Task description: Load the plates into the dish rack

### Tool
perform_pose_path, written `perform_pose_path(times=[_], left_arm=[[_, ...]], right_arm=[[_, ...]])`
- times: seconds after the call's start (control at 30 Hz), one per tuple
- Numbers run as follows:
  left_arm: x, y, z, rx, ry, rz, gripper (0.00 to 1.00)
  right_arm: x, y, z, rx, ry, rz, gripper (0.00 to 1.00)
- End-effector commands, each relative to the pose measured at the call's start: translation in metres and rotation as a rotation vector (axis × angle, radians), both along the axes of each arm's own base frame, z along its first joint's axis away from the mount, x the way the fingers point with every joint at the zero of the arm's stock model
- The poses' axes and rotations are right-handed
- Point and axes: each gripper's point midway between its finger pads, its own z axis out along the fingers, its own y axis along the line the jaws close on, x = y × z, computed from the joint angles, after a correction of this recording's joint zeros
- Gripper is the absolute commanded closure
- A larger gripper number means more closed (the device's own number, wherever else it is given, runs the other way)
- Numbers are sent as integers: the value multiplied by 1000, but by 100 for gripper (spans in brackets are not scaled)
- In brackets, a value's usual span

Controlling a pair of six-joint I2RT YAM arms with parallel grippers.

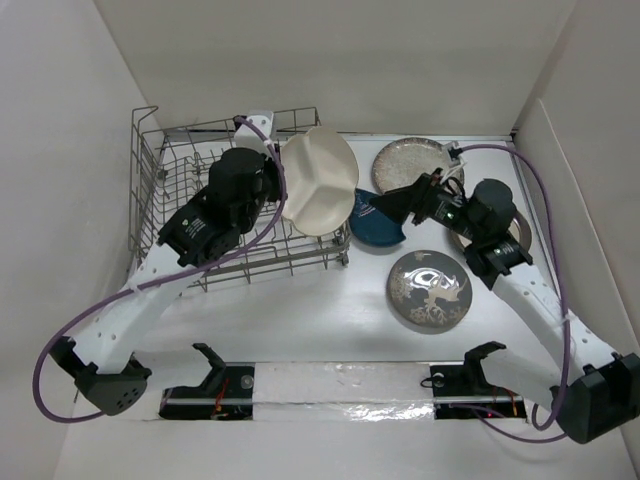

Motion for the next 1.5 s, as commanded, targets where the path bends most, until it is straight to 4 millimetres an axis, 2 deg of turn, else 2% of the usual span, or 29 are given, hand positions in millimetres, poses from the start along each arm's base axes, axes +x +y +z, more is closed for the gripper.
perform_pose_path(times=[0.0,0.03,0.07,0.1,0.17,0.2,0.27,0.3,0.37,0.4,0.6,0.63,0.67,0.7,0.73,0.9,1.17,1.3,1.47], left_arm=[[14,25,104,-251,-263,186,100],[23,24,95,-216,-245,221,100],[28,27,91,-184,-237,253,100],[31,37,90,-156,-237,315,100],[42,39,79,-75,-212,368,100],[41,48,85,-49,-210,413,100],[45,43,79,13,-187,441,100],[42,51,77,68,-177,492,100],[45,51,82,105,-175,532,100],[45,52,78,128,-157,545,100],[60,35,58,247,-120,635,100],[65,22,52,267,-114,630,100],[67,16,49,276,-112,635,100],[68,19,46,310,-107,663,100],[73,10,44,334,-106,671,100],[79,6,36,404,-94,711,100],[76,11,29,427,-86,715,100],[74,13,19,454,-71,718,100],[80,4,-12,502,-35,703,100]], right_arm=[[-3,-18,12,-21,-73,-112,12],[0,-24,4,-28,-62,-144,19],[-2,-26,2,-32,-64,-152,21],[-5,-28,1,-36,-67,-155,21],[-8,-28,-8,-57,-60,-150,22],[-10,-29,-12,-66,-53,-147,22],[-12,-28,-21,-76,-42,-134,22],[-13,-28,-24,-77,-39,-130,22],[-16,-25,-28,-70,-32,-108,22],[-17,-24,-34,-71,-24,-98,22],[-26,-16,-46,-70,-8,-55,21],[-25,-17,-47,-74,-8,-64,21],[-28,-13,-49,-80,-10,-50,21],[-31,-10,-50,-84,-8,-39,21],[-30,-11,-52,-90,-6,-43,21],[-41,-6,-56,-110,-10,-32,21],[-47,-5,-61,-124,-12,-35,21],[-47,-5,-66,-129,-1,-34,21],[-51,-2,-67,-130,-2,-16,20]])
